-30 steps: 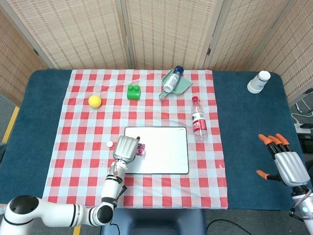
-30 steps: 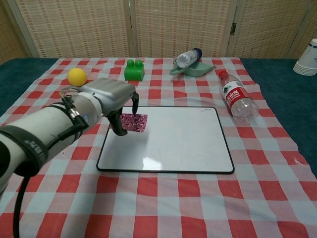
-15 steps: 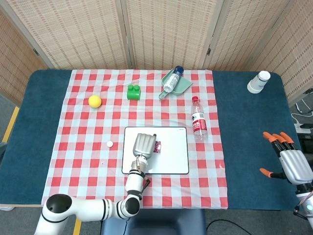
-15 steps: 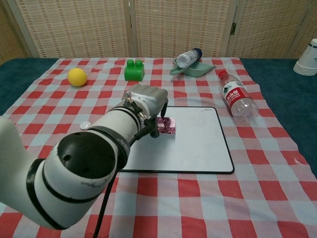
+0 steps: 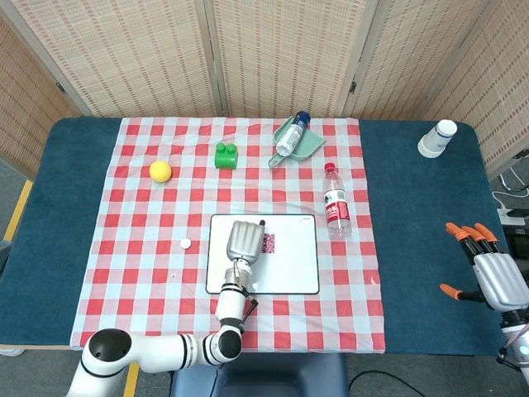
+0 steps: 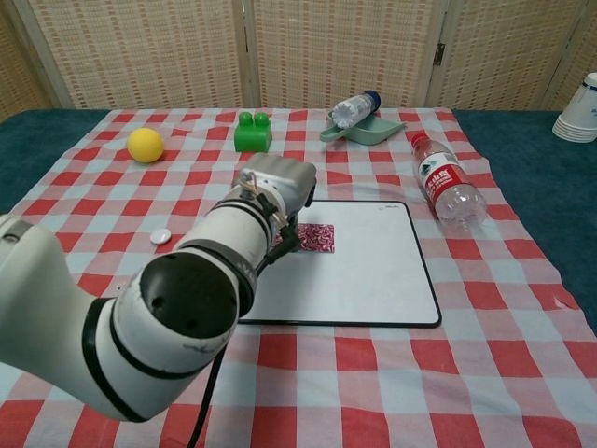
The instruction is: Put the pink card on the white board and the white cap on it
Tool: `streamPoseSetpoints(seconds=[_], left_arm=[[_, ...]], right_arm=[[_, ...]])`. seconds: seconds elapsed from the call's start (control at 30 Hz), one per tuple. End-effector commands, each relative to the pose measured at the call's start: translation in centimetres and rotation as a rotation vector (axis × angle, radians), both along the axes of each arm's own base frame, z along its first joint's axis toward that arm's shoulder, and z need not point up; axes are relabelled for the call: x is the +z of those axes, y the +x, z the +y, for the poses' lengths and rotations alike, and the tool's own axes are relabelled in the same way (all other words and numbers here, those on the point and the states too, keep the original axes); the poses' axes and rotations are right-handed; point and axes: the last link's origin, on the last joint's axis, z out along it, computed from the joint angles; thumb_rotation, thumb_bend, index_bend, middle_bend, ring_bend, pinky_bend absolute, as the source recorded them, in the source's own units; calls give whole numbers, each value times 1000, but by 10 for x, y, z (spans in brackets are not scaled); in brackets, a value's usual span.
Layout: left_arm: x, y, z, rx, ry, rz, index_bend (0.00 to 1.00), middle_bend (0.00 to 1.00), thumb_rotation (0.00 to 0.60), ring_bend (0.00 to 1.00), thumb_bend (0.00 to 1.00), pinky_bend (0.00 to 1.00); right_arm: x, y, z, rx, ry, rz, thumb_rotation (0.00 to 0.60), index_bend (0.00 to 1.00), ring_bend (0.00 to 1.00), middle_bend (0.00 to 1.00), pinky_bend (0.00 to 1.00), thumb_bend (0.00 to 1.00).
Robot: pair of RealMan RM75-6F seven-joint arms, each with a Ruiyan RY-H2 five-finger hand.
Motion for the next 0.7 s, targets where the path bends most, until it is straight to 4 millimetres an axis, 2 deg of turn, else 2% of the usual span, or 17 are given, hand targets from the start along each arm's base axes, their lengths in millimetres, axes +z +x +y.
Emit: streamPoseSetpoints(seconds=[0.03,0.3,0.33,0.37,0.4,0.47,0.57,0.7], left_arm=[[7,-6,1,10,-4,3,256,1000,600,1000,215,1000],[36,-23,6,-17,54,35,312,1000,600,1000,220,1000],[44,-31,9,-17,70,51,324,1000,600,1000,226,1000],[61,-53,18,7,119,99,344,1000,600,1000,231,1000],[71,-66,20,8,125,114,354,1000,600,1000,233,1000],[83,-86,20,12,107,124,376,1000,600,1000,236,1000],[93,-109,19,23,101,157,386,1000,600,1000,238,1000],[102,-129,19,58,87,165,387,1000,600,1000,239,1000]], right_arm=[[-1,0,0,-1,3,3,600,37,66,152,67,27],[-1,-1,-1,-6,-4,6,600,37,65,152,67,27],[-1,-1,-1,-7,-3,8,600,37,66,152,67,27],[-4,0,-1,-2,6,13,600,37,65,152,67,27],[-5,1,-1,1,10,18,600,37,65,152,67,27],[-7,2,0,4,13,24,600,37,66,152,67,27],[-9,3,0,6,17,32,600,37,65,152,67,27],[-10,3,-1,3,18,38,600,37,66,152,67,26]])
